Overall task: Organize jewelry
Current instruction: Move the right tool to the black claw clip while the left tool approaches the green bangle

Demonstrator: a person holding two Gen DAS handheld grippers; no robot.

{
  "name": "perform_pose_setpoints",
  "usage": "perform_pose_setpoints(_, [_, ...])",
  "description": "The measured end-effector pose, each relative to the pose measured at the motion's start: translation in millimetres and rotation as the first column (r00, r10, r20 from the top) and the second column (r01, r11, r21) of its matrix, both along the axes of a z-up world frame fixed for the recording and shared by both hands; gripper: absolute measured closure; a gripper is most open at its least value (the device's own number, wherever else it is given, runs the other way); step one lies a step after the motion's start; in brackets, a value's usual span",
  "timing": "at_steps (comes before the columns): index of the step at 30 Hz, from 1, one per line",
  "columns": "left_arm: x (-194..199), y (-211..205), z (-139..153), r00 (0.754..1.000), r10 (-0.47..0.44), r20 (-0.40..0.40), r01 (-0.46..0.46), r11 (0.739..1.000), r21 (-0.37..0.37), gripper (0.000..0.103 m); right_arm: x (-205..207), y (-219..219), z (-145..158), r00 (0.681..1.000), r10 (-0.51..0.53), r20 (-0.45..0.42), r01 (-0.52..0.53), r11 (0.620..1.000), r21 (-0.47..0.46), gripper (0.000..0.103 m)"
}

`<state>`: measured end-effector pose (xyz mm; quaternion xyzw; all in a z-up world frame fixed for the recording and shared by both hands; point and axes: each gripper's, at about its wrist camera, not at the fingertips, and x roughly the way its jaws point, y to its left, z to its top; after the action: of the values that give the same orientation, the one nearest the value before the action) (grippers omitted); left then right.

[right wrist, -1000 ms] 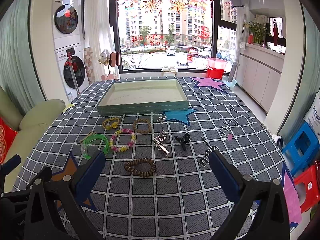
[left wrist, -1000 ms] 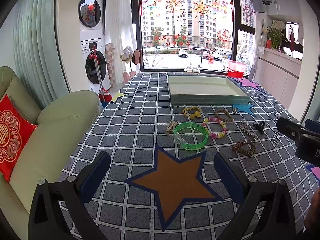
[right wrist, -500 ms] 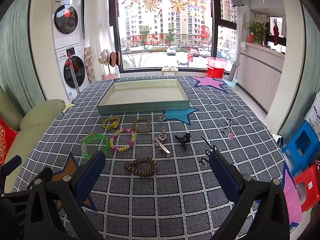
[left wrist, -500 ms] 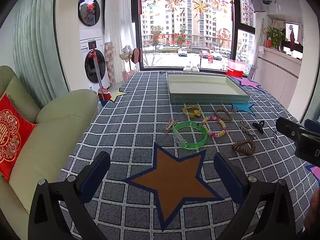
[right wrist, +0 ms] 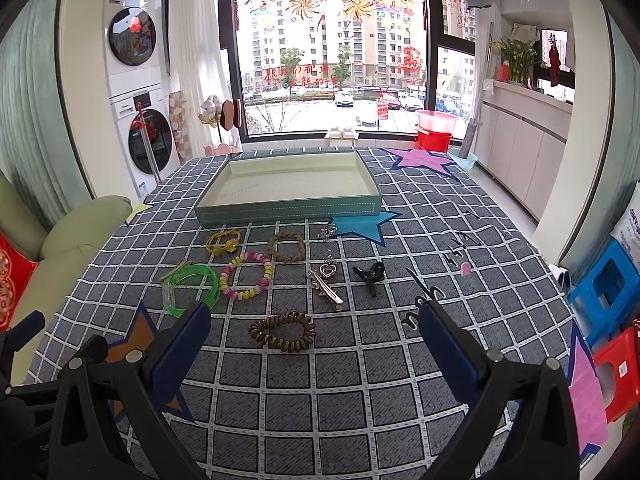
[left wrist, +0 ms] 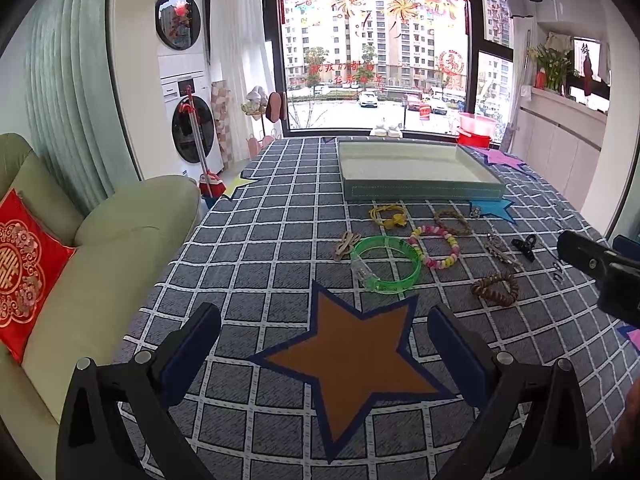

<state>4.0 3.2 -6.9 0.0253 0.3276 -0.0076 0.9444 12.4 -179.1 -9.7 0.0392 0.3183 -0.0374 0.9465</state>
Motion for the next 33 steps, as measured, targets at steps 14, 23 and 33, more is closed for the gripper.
perform_pose_setpoints(14, [47, 7, -21, 0.976, -0.031, -0.217, 0.011, 0.995, -0.094, 0.000, 33, -42, -19, 0.985, -0.013, -0.171, 0.027, 0.996, 0.079, 0.000])
perform_pose_setpoints(23, [104, 6, -40, 0.929, -0.038, -0.369, -0.027, 0.985, -0.170, 0.000, 75, -79, -34, 0.962, -0.031, -0.272, 0.058, 0.994, 0.093, 0.000])
perform_pose_setpoints(33, [141, -7, -59, 0.903, -0.020, -0.430, -0.056, 0.985, -0.164, 0.011, 124, -88, -57, 0.937, -0.002, -0.349, 0.027, 0.997, 0.066, 0.010])
